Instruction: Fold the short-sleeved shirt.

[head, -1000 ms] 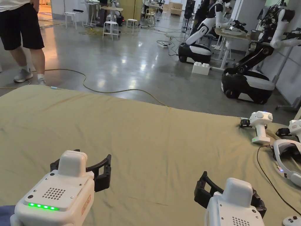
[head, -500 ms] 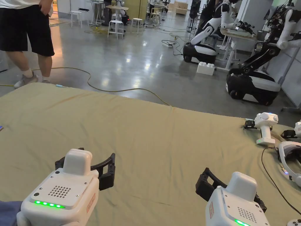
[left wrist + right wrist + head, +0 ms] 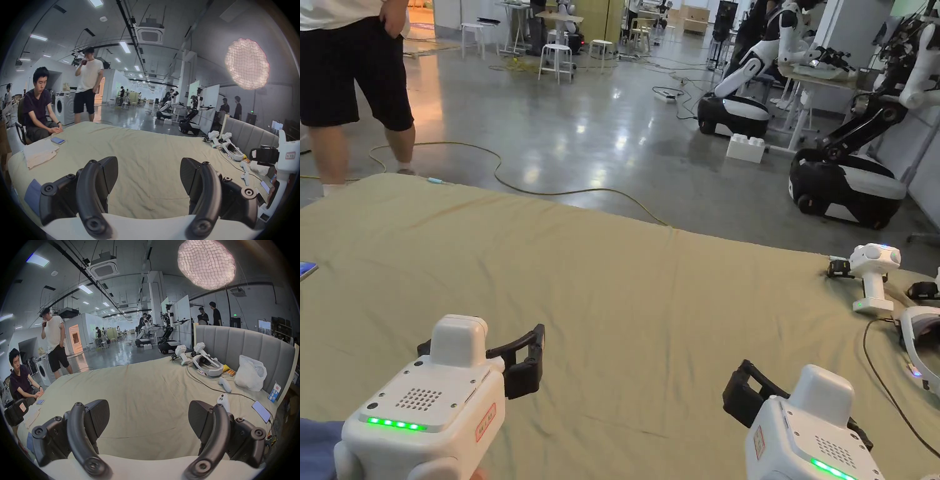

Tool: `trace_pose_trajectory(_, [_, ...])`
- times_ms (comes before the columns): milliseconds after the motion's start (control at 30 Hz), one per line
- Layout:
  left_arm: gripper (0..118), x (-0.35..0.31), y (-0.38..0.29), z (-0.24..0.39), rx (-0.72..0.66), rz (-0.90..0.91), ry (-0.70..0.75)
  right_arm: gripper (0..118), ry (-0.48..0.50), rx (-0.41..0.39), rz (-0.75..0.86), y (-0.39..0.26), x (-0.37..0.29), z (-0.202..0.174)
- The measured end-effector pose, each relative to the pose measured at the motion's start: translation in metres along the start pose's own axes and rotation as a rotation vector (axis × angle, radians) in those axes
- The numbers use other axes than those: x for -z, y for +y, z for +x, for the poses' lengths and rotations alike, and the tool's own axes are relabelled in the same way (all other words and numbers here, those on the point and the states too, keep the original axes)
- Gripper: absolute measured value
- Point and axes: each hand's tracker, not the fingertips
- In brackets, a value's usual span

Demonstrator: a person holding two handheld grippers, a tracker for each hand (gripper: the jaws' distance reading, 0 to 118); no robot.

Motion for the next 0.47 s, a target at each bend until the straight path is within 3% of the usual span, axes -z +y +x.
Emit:
trace_pose_trajectory(267, [84,-0.003,-0.004,0.007,0.046,0.012,0.015,102,-0.022,-0.069,0.017,-0.004,0.003,-0.005])
trace_pose_trajectory(367, [85,-0.002,-0.004,0.009,0.073,0.003,0.018,101,0.013,-0.039,-0.013,-0.003,0.004,-0.001])
trace_pose_trajectory(467, [84,-0.002,-0.003,0.011,0.092,0.005,0.017,102,0.03,-0.067,-0.034,0.0,0.006,-0.001])
